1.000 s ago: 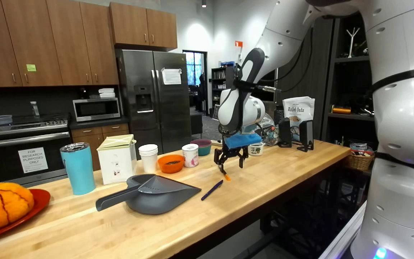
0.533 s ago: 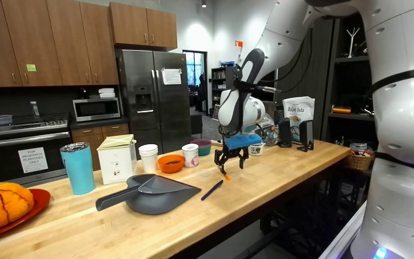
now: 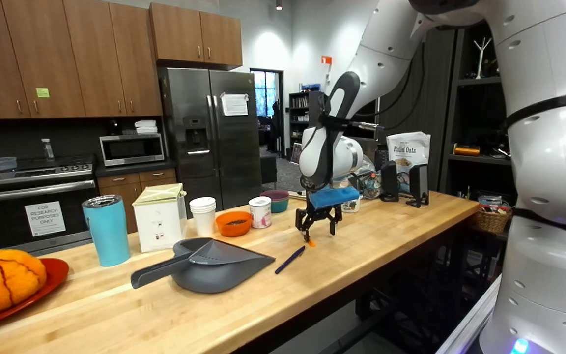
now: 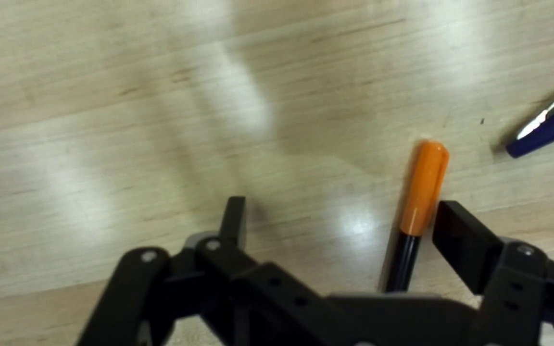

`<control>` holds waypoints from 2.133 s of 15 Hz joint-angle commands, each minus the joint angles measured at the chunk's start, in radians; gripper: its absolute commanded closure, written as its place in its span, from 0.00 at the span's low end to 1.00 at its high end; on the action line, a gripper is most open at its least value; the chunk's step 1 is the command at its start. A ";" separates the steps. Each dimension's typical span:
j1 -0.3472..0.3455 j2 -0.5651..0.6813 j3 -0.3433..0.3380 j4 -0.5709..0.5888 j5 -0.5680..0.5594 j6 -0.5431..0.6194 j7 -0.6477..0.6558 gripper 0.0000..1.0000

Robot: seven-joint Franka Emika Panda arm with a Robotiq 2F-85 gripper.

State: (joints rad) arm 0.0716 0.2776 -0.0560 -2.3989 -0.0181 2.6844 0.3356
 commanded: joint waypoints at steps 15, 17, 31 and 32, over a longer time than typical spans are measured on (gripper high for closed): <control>0.020 -0.007 -0.015 0.013 -0.017 -0.003 0.004 0.96; 0.024 -0.022 -0.014 0.010 -0.023 -0.006 0.004 0.96; 0.087 -0.077 0.041 0.083 -0.167 -0.145 0.003 0.96; 0.091 -0.073 0.050 0.090 -0.168 -0.154 0.001 0.96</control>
State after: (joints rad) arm 0.1569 0.2135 -0.0231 -2.3252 -0.1643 2.5731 0.3409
